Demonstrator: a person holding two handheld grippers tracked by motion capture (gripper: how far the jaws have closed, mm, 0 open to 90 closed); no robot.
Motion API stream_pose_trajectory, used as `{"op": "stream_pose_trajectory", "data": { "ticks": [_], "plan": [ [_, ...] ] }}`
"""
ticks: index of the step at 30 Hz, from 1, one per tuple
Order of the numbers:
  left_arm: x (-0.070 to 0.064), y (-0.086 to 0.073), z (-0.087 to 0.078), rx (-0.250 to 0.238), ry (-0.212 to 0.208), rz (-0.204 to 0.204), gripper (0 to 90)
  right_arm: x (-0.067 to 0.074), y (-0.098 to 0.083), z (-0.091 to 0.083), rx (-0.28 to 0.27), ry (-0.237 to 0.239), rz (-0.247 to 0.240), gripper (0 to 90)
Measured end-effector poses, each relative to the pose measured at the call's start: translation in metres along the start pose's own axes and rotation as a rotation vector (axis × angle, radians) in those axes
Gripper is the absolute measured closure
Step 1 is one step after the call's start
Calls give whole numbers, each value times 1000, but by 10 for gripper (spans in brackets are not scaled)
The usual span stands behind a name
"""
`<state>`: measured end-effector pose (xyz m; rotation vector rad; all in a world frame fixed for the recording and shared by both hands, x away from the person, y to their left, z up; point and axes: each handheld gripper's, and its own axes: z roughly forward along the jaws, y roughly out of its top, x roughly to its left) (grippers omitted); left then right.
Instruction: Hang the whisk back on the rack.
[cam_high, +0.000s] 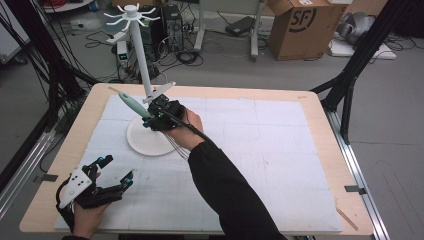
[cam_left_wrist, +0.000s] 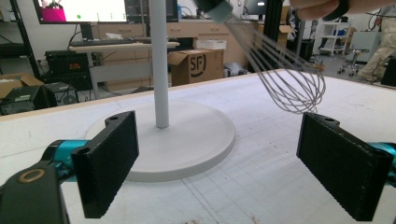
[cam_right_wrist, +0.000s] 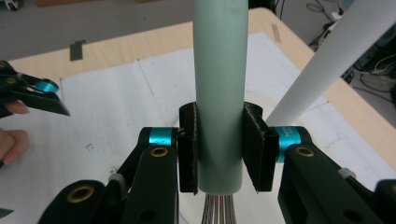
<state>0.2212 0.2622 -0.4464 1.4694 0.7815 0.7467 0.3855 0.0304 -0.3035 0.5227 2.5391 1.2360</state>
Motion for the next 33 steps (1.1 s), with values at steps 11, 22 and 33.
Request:
{"op": "stream_pose_trajectory", "data": {
  "ticks": [11, 22, 33],
  "plan": [
    [-1, -1, 4, 8, -2, 3, 134, -8, 2, -48, -103, -21, 20, 700],
    [-3, -2, 7, 20, -9, 7, 134, -35, 3, -86, -155, -31, 61, 700],
    [-2, -2, 8, 21, -5, 8, 134, -52, 16, -114, -187, 31, 95, 700]
  ]
}}
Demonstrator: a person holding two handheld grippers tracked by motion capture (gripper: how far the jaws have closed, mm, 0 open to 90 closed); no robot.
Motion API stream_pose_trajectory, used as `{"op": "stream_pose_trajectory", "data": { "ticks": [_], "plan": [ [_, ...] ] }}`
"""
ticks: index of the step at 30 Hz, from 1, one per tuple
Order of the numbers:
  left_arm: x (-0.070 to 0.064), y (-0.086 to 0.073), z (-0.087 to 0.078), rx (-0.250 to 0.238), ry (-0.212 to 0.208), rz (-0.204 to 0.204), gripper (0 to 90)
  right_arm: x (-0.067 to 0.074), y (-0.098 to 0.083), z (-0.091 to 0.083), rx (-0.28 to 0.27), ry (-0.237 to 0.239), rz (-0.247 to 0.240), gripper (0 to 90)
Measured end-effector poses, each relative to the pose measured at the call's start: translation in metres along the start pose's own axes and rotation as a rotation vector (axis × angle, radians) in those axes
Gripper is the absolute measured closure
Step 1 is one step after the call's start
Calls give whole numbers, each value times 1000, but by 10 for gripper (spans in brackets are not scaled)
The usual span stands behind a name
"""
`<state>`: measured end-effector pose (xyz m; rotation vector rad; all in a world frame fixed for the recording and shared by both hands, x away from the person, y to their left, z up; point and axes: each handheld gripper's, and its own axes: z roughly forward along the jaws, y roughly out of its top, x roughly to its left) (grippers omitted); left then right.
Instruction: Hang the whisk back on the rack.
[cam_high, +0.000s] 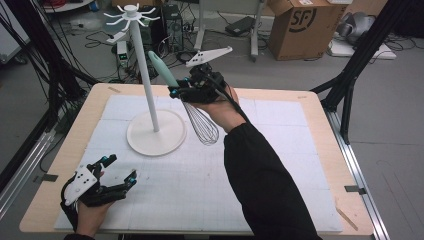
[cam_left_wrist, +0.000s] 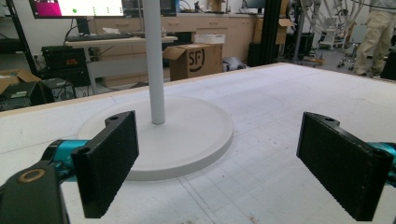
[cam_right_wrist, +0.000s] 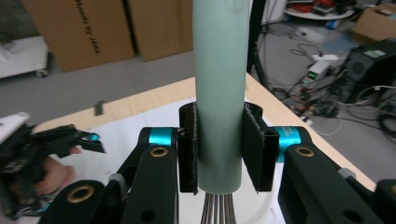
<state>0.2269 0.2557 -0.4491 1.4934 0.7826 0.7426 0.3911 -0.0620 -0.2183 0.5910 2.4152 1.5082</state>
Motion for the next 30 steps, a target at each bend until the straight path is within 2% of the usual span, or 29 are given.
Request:
{"op": "stream_pose_trajectory", "data": {
  "ticks": [2, 4, 11, 16, 25, 30],
  "plan": [
    [0, 0, 0, 0, 2, -1, 134, -2, 4, -4, -5, 15, 3, 700],
    [0, 0, 0, 2, 2, -3, 134, -4, 9, -9, -23, 50, 14, 700],
    [1, -1, 0, 5, 4, -3, 134, -8, 22, -16, -48, 110, 27, 700],
    [1, -1, 0, 7, 8, -8, 134, -12, 33, -22, -94, 146, 51, 700],
    [2, -2, 0, 10, 9, -8, 134, -21, 47, -22, -126, 141, 68, 700],
    [2, -1, 0, 7, 8, -10, 134, -22, 49, -18, -120, 142, 65, 699]
  ]
}}
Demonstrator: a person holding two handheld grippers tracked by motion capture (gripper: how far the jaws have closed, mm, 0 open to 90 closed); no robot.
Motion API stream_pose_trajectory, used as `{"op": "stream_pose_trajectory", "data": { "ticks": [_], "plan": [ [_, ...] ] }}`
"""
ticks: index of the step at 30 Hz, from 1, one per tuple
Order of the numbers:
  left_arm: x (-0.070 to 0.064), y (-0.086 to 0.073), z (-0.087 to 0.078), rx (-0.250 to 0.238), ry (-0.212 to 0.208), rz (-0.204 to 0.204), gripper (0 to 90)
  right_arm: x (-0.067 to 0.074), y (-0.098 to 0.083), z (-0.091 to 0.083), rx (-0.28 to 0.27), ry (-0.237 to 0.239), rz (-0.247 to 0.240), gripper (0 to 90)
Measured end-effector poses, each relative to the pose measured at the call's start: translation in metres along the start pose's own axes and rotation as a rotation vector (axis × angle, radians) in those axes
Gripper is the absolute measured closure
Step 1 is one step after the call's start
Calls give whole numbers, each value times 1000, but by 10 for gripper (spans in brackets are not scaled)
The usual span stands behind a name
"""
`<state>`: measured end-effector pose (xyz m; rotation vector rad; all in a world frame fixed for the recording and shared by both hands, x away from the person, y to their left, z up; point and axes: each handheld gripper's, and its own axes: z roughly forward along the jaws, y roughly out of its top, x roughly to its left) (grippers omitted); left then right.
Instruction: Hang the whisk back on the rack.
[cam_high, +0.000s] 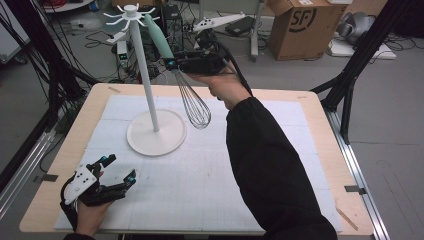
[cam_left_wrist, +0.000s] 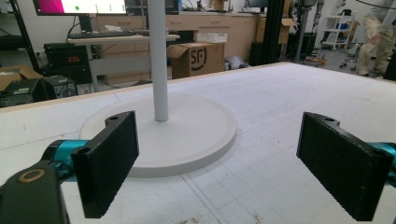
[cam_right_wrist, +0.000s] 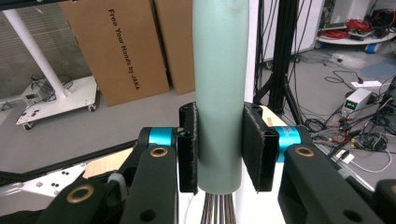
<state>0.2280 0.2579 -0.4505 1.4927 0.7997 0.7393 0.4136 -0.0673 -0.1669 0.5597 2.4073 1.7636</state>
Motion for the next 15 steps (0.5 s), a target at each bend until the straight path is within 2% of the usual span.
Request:
{"op": "stream_pose_trajectory", "data": {
  "ticks": [15],
  "plan": [
    [0, 1, 0, -6, -5, 0, 134, 1, 1, 10, 3, -34, -15, 699]
  ]
}}
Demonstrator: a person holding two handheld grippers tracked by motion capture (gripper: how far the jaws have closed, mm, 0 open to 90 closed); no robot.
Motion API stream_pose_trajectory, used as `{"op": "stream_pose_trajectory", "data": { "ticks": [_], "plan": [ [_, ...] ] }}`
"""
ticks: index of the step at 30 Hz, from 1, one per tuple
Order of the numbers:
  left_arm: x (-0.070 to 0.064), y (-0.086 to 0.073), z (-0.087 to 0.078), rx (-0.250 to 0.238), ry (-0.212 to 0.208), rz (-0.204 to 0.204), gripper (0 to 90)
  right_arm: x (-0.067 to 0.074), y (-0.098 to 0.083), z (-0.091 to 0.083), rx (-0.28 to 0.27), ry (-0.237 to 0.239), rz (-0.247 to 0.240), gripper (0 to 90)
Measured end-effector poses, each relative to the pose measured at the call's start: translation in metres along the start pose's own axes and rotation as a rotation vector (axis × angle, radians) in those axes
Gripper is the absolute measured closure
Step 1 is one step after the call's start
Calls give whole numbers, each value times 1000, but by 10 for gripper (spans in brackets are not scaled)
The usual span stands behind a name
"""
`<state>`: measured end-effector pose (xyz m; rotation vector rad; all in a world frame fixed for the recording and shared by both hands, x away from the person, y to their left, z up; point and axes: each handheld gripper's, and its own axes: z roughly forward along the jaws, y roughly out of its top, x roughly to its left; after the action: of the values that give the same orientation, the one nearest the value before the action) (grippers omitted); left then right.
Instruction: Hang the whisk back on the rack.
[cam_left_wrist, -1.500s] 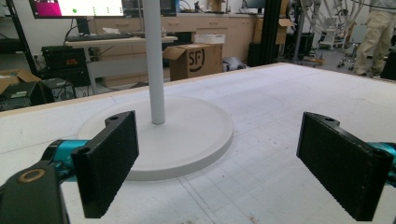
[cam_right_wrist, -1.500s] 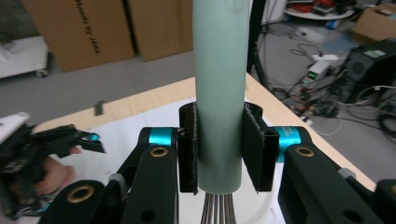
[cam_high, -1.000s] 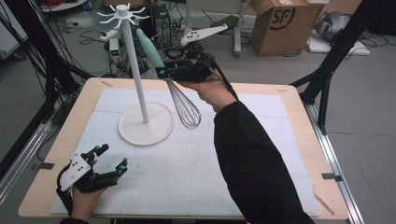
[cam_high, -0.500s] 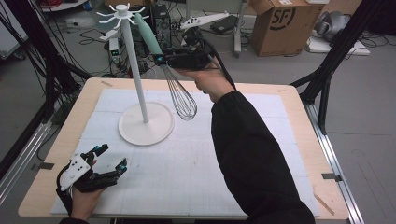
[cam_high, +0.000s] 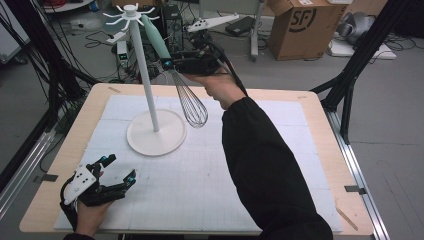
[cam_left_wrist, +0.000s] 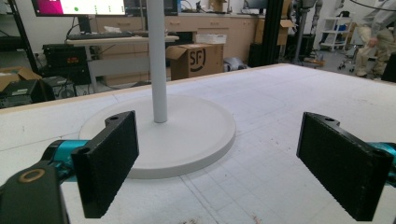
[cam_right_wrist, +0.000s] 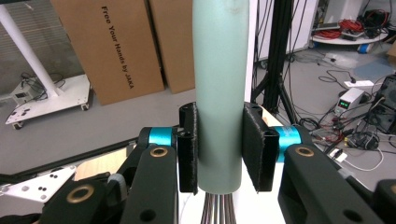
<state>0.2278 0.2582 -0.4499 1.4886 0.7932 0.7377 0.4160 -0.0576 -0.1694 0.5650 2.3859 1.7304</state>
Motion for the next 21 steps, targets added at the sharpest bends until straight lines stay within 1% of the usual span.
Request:
{"op": "stream_pose_trajectory", "data": {
  "ticks": [3, 4, 5, 6, 7, 9, 12, 15, 16, 17, 19, 20, 21],
  "plan": [
    [0, 0, 0, 1, -2, -2, 134, -1, 1, 1, 0, -9, 2, 699],
    [0, 0, 0, 0, -2, 0, 134, -1, 1, 3, 4, -29, -1, 699],
    [0, 0, 0, 0, -1, -2, 134, -1, 1, 3, 4, -29, -1, 699],
    [0, 0, 0, -3, -2, -3, 134, -1, 1, 4, 7, -40, -5, 699],
    [0, 0, 0, -4, -2, -3, 134, -2, 0, 5, 8, -40, -3, 699],
    [1, 1, -1, -5, -1, -1, 134, -1, 0, 9, 15, -53, -15, 699],
    [1, 1, -1, -6, -3, -4, 134, 0, 0, 10, 12, -59, -12, 699],
    [0, 1, -1, -10, -3, -9, 134, 0, 1, 13, 9, -71, -29, 699],
    [1, 1, -1, -10, -3, -9, 134, 2, 2, 15, 11, -90, -33, 699],
    [1, 1, -1, -9, -2, -7, 134, 2, 2, 15, 11, -90, -33, 699],
    [1, 1, -2, -10, -3, -7, 134, 4, 3, 16, 18, -108, -45, 699],
    [1, 1, -2, -10, -2, -8, 134, 5, 3, 17, 22, -128, -60, 699],
    [1, 1, -2, -11, -2, -8, 134, 7, 3, 17, 24, -137, -68, 699]
  ]
}}
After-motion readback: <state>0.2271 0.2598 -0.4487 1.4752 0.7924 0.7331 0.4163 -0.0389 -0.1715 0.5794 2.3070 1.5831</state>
